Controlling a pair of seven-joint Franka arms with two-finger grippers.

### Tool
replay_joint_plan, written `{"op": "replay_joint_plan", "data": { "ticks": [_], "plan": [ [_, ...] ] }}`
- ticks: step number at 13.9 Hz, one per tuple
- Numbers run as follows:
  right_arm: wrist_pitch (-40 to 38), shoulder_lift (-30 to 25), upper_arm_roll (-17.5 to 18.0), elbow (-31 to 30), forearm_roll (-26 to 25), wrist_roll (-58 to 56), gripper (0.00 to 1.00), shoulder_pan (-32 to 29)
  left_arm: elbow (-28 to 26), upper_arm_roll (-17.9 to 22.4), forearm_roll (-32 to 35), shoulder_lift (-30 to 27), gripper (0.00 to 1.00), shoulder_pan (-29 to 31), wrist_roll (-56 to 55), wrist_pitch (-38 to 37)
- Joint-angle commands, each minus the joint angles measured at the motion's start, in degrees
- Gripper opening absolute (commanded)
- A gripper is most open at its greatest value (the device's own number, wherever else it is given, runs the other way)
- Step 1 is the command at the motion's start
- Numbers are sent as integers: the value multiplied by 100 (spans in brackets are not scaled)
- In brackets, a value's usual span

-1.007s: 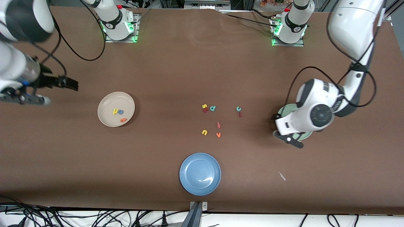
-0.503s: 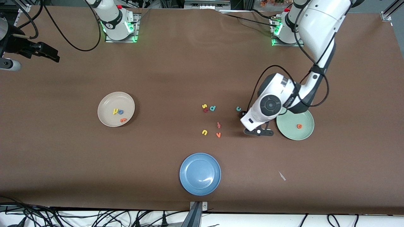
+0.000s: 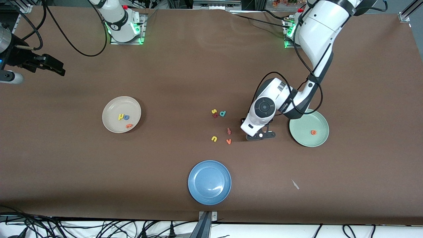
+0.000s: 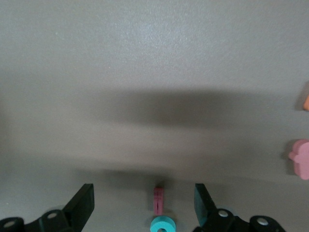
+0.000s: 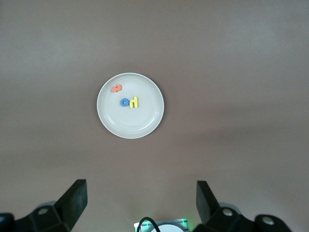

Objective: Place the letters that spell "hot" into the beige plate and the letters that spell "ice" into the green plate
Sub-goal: 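Move the left gripper over the pink letter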

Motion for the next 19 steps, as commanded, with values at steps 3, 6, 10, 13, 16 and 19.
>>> {"op": "replay_joint_plan", "data": {
  "ticks": [3, 6, 10, 13, 16, 19],
  "plan": [
    [-83, 87, -3, 208, 99, -118, 100, -70, -122, 13, 109, 25, 34, 55, -14, 31],
    [-75, 87, -3, 225, 91, -110, 100, -70, -114, 4, 100, 87, 28, -41, -31, 49],
    [-75, 104, -3, 208, 91, -109, 100, -79, -114, -14, 91, 104, 28, -50, -40, 58],
    [-75, 113, -3, 208, 91, -92, 100, -79, -114, -14, 73, 104, 27, -41, -128, 66],
    [-75, 130, -3, 208, 91, -101, 100, -88, -114, -14, -426, 104, 12, 12, -128, 224],
    [-75, 130, -12, 208, 91, -101, 100, -88, -114, -14, -559, 122, 0, 30, -137, 233]
  ]
}}
